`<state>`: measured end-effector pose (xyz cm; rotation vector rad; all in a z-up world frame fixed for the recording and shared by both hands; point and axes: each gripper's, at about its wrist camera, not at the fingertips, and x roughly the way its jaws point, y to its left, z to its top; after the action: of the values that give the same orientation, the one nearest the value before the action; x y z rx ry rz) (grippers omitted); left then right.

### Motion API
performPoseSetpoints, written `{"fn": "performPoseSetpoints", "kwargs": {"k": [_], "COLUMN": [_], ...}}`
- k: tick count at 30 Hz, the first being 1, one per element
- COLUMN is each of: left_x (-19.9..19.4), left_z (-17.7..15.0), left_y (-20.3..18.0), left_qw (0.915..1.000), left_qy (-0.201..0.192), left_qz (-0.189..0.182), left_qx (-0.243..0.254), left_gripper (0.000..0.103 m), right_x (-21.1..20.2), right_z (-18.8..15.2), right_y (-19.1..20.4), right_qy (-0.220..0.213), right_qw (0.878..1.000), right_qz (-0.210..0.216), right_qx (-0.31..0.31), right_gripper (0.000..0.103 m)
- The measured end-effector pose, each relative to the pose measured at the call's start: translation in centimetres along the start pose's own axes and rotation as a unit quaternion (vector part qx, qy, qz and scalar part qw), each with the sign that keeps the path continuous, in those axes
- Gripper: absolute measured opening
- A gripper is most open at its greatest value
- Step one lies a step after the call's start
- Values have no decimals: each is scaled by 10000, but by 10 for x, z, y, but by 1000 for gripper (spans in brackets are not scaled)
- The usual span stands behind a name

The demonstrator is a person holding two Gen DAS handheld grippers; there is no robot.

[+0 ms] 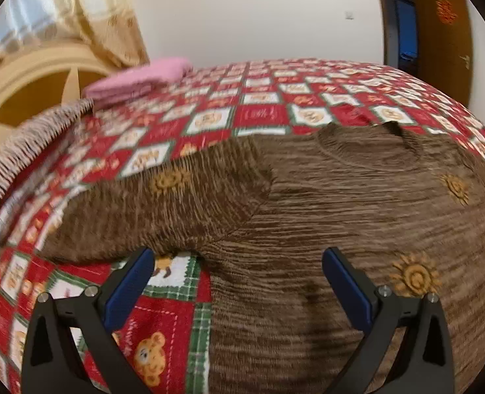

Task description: Fold small clothes

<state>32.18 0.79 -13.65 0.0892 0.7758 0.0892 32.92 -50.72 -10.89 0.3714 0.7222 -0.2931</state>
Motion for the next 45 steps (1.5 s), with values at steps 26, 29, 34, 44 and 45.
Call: {"fn": "performPoseSetpoints", "kwargs": {"k": [26,29,34,44,45], "left_x": [24,25,24,25,25], "left_z": [-7,-8,-10,-14,-14], "left_y": [24,27,32,44,44], "left_qw": [9932,9925,9901,9833,9832], "left_qy": [387,377,339,277,269], "left_qz": [-521,-572,-678,-963,-969], "left_qx": [-966,-1017,-1178,-1520,-1524], "left_gripper": [103,103,103,103,103], "right_x": [55,34,8,38,42], "right_z": [84,94,99,93,93], "right_y": [36,69,133,130,112], "right_qy": [0,-227,-470,224,200], "right_qw": [9992,9968,9873,9885,9911], "right_qz": [216,207,373,169,60], "right_qx": [-326,-731,-1470,-1483,-1314], "right_gripper": [10,7,5,64,75]}}
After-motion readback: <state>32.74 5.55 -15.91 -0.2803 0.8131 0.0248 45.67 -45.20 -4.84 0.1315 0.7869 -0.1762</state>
